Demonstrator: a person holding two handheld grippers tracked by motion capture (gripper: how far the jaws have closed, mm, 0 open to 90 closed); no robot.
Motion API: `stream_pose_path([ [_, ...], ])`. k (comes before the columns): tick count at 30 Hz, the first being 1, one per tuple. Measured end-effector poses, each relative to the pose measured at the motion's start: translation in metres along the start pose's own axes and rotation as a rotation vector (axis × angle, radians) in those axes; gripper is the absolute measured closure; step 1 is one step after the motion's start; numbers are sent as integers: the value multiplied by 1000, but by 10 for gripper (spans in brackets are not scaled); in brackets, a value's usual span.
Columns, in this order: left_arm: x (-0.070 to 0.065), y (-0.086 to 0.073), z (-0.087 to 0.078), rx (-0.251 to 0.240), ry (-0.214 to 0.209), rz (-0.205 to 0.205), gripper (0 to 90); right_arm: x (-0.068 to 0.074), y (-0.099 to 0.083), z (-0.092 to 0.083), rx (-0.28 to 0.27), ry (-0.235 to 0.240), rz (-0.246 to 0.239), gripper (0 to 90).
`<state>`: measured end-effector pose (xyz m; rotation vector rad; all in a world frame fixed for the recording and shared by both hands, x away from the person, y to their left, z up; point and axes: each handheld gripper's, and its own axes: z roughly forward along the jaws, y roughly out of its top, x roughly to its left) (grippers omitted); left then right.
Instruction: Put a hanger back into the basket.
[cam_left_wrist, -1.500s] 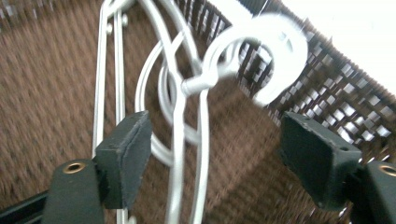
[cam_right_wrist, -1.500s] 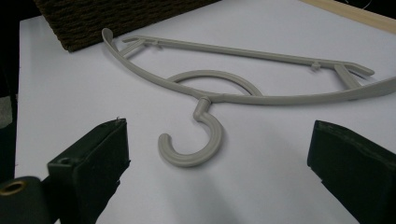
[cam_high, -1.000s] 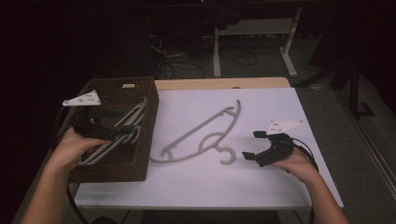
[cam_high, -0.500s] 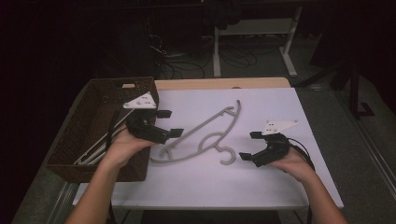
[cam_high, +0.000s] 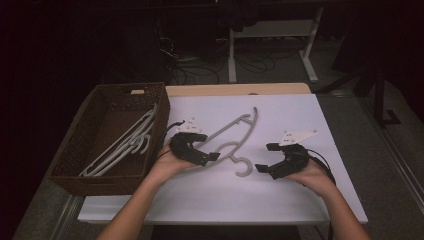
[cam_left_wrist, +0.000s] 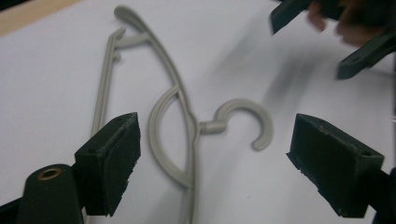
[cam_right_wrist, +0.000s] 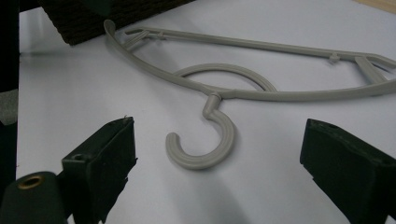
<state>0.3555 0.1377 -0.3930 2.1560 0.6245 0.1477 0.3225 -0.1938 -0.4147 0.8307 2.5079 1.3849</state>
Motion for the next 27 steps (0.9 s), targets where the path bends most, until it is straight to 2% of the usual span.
stream_pose_path([
  [6, 0, -15, 13, 65, 16, -8, 183, 0, -2, -1, 6, -2, 6, 114],
  [8, 0, -20, 16, 84, 25, 0, 192, 0, -3, 0, 7, -3, 7, 117],
  [12, 1, -28, 19, 121, 40, 9, 240, 0, -3, 0, 11, 0, 5, 123],
  [15, 2, -32, 22, 135, 35, -2, 292, 0, -4, 2, 18, 0, 8, 129],
  [17, 1, -34, 24, 147, 44, 8, 307, 0, -4, 3, 27, -1, 7, 140],
  [22, 0, -35, 28, 154, 45, 8, 319, 0, -8, 11, 52, -12, 24, 257],
  [27, 1, -35, 27, 148, 50, 5, 318, -1, -9, 32, 93, -9, 25, 331],
])
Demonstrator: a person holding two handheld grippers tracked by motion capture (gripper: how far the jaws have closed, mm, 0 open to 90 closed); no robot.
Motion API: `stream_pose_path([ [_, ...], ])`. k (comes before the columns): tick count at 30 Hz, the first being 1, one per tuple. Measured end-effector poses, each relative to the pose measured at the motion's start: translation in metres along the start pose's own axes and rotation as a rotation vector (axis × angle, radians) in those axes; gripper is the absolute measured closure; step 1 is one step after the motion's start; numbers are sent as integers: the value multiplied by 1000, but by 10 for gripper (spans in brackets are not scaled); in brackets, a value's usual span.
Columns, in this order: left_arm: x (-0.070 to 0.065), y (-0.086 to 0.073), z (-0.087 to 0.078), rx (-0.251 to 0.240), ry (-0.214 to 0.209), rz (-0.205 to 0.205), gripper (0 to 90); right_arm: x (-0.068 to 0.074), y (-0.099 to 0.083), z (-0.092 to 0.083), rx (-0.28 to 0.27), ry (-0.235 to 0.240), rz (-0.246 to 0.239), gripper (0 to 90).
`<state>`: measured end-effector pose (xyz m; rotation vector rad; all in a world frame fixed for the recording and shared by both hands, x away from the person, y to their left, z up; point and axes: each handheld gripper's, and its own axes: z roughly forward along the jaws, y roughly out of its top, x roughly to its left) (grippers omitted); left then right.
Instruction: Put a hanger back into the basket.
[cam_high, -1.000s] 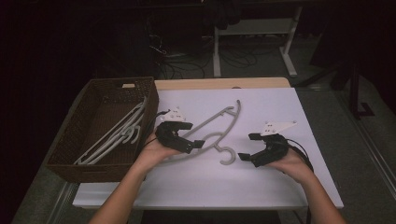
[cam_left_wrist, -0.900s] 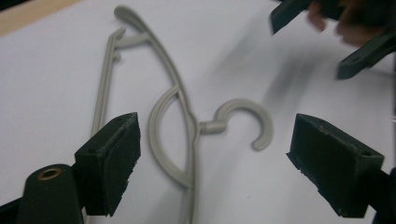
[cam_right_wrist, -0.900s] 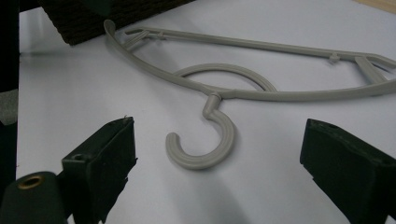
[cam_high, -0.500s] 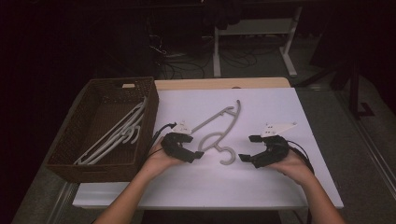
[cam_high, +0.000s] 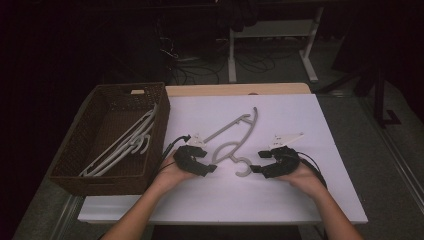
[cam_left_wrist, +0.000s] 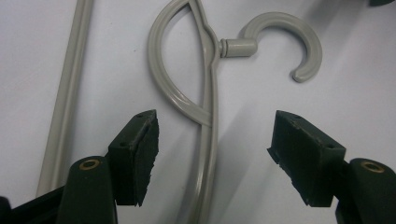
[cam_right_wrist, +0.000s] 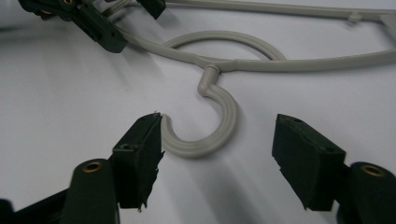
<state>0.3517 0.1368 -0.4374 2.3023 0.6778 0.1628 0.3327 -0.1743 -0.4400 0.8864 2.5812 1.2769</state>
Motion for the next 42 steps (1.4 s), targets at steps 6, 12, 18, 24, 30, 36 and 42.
stream_pose_path([
  [6, 2, -1, 0, 3, -2, -2, 315, 4, 6, 21, 33, 42, -44, 183],
  [12, 1, -1, 0, 6, -7, 0, 315, 2, 10, 41, 66, 85, -122, 135],
  [18, 2, -1, -1, 3, -12, -7, 315, -1, 10, 54, 104, 104, -186, 134],
  [24, 2, -2, 0, 4, -12, -9, 314, 3, 9, 54, 103, 85, -259, 218],
  [30, 2, -2, 0, 13, -13, -9, 310, 4, 9, 54, 104, 89, -266, 250],
  [36, 3, -3, 2, 37, -17, -4, 298, 5, 10, 52, 109, 93, -248, 260],
  [42, 2, -3, 4, 45, -22, 1, 295, -2, 15, 36, 55, 88, -223, 529],
])
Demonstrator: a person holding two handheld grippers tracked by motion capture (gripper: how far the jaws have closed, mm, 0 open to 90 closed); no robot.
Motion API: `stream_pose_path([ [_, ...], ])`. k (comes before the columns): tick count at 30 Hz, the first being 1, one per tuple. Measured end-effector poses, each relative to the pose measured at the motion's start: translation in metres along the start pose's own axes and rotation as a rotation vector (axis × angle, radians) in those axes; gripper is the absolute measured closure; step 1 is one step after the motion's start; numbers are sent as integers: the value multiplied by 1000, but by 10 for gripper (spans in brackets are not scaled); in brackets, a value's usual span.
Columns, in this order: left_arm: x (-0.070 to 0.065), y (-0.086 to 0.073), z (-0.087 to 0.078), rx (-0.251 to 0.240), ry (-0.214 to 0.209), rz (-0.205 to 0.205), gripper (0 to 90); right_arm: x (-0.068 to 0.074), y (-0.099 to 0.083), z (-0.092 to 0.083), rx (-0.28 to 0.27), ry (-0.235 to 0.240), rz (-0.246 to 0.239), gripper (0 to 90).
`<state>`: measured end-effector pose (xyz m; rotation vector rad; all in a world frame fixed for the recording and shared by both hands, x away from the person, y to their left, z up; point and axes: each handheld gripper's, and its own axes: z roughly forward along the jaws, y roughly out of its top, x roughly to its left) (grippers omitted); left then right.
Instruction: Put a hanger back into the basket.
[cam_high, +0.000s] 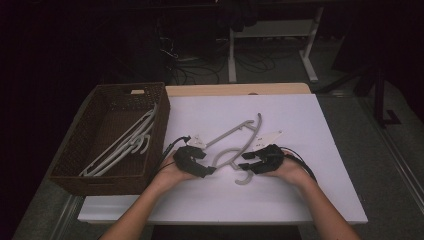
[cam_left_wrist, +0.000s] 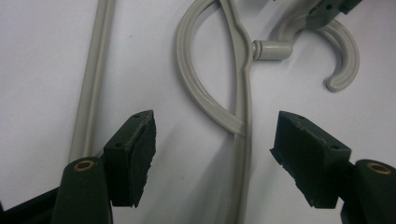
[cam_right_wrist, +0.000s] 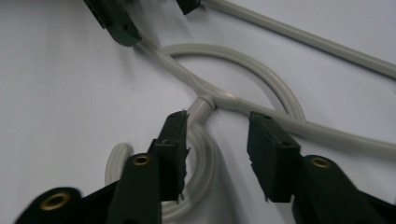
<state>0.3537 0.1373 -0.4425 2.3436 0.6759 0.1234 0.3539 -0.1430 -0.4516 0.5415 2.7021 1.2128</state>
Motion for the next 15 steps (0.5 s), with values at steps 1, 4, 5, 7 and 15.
stream_pose_path([
  [1, 0, 0, 0, 1, 1, 2, 295, 0, 0, 1, 7, 5, -1, 529],
  [4, 0, 0, -1, -3, 1, 3, 295, 1, 0, 6, 23, 13, -2, 555],
  [5, 0, 0, -1, -3, 1, 2, 295, 2, 0, 8, 30, 18, -7, 571],
  [7, 0, 0, -1, -4, 0, 3, 295, 5, -1, 14, 63, 27, -19, 592],
  [15, 0, 0, -2, -3, 1, 3, 296, 6, -1, 13, 53, 15, -46, 756],
])
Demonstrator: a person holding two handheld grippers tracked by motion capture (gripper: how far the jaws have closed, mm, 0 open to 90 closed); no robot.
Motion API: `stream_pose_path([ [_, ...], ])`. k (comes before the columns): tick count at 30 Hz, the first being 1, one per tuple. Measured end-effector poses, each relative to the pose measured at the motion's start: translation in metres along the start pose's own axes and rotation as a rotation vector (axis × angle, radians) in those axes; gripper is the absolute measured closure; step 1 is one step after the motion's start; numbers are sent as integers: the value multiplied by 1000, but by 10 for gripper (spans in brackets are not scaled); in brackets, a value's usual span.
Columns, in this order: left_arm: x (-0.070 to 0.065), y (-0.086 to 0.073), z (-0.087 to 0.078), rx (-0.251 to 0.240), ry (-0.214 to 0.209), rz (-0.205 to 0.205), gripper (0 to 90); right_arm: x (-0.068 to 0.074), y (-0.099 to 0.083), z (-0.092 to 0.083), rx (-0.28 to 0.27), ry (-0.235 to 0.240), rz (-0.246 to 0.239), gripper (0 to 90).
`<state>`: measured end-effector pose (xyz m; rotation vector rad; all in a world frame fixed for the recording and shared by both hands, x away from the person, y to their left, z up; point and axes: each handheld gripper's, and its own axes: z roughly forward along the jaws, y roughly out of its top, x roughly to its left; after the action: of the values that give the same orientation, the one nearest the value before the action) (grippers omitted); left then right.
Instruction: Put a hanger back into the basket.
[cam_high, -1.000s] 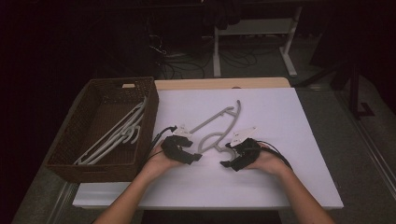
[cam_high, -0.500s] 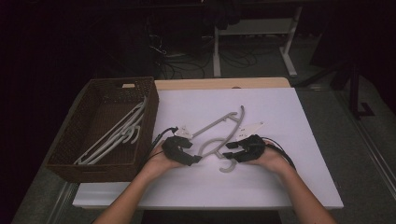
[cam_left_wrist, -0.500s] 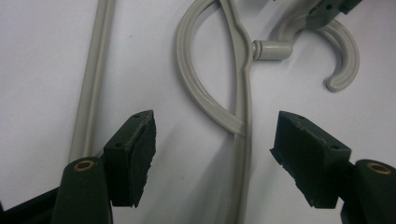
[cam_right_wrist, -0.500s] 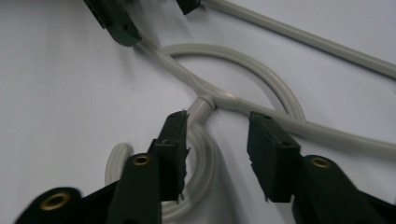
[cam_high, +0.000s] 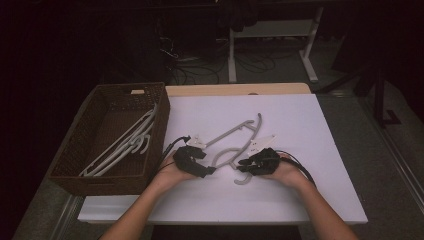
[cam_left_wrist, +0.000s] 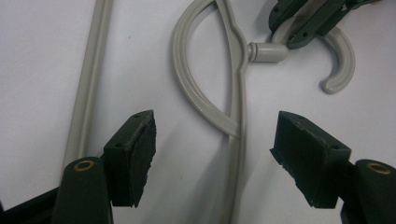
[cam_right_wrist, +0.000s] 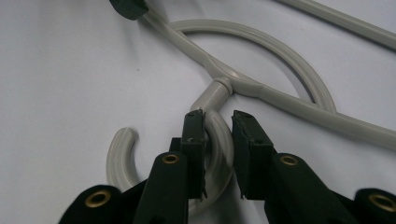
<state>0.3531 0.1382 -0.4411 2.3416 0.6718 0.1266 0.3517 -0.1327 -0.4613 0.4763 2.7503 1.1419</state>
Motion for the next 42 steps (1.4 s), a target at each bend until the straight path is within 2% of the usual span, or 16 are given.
stream_pose_path([
  [6, 0, 0, 1, 5, -6, 4, 295, 0, 2, -6, -7, 29, 15, 777],
  [11, -1, -1, 2, 20, -18, 14, 295, -2, 5, -12, -19, 28, 22, 781],
  [17, -4, -1, 5, 49, -17, 47, 310, -1, 9, -16, -22, 32, 22, 783],
  [22, -9, -1, 8, 68, -11, 82, 391, 1, 15, -21, -40, 32, 19, 784],
  [26, -11, 0, 8, 75, -30, 102, 541, 1, 17, -24, -45, 34, 18, 785],
  [27, -12, 0, 7, 85, -26, 124, 561, 1, 17, -24, -46, 33, 17, 785],
  [29, -12, 1, 7, 83, -44, 117, 622, 1, 18, -25, -52, 32, 14, 785],
  [31, -13, 1, 6, 94, -45, 142, 687, 1, 19, -26, -56, 32, 13, 785],
  [34, -13, 1, 6, 96, -63, 152, 789, 1, 19, -27, -56, 33, 15, 785],
  [37, -13, 2, 5, 104, -77, 161, 807, 1, 19, -28, -55, 38, 11, 784],
  [40, -14, 3, 4, 102, -74, 175, 813, 1, 18, -28, -57, 47, 15, 774],
  [41, -14, 5, 2, 100, -75, 180, 814, 1, 18, -29, -64, 46, 19, 752],
  [42, -15, 5, 2, 98, -75, 183, 815, 1, 18, -30, -73, 51, 27, 686],
])
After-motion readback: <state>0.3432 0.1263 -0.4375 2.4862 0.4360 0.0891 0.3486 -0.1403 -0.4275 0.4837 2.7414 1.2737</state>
